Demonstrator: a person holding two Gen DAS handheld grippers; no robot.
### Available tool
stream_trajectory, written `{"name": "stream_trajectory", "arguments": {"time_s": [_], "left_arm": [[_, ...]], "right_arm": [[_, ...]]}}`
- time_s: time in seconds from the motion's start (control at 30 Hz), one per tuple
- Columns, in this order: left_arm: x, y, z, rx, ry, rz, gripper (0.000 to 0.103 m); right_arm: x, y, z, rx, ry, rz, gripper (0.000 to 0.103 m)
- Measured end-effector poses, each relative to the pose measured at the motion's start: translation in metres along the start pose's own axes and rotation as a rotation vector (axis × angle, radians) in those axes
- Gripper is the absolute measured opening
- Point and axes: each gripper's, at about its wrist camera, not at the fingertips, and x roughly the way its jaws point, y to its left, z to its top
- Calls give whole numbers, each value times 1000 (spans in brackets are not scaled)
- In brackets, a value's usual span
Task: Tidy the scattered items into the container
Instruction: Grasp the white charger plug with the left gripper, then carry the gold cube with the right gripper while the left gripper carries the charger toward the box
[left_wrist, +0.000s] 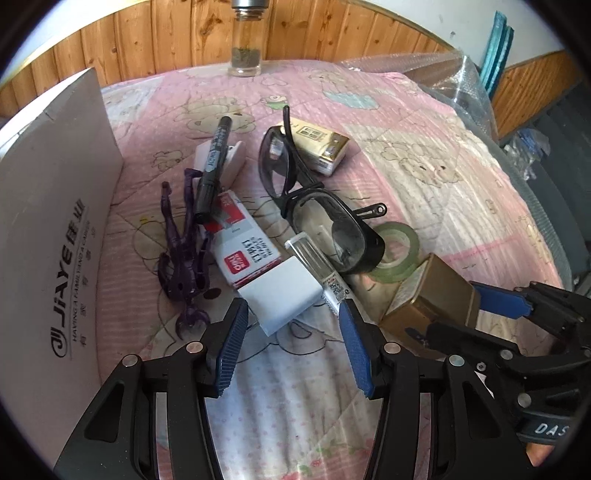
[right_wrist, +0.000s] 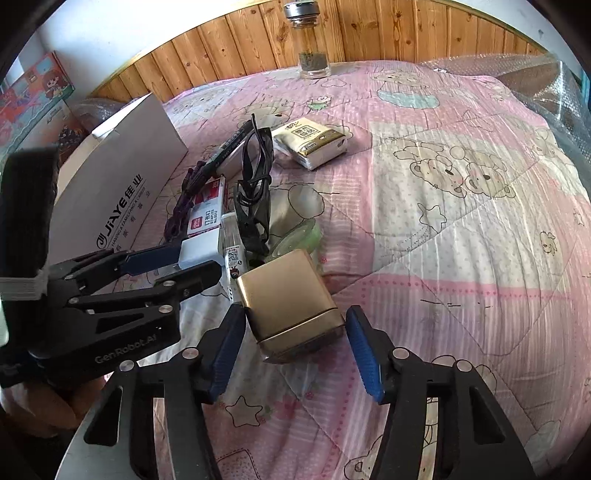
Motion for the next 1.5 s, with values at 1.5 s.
{"name": "stream_trajectory", "arguments": {"time_s": [1.5], "left_arm": [[-60, 2, -34, -138, -60, -90, 32]], "right_arm": [[-30, 22, -8, -37, -90, 70, 56]]}}
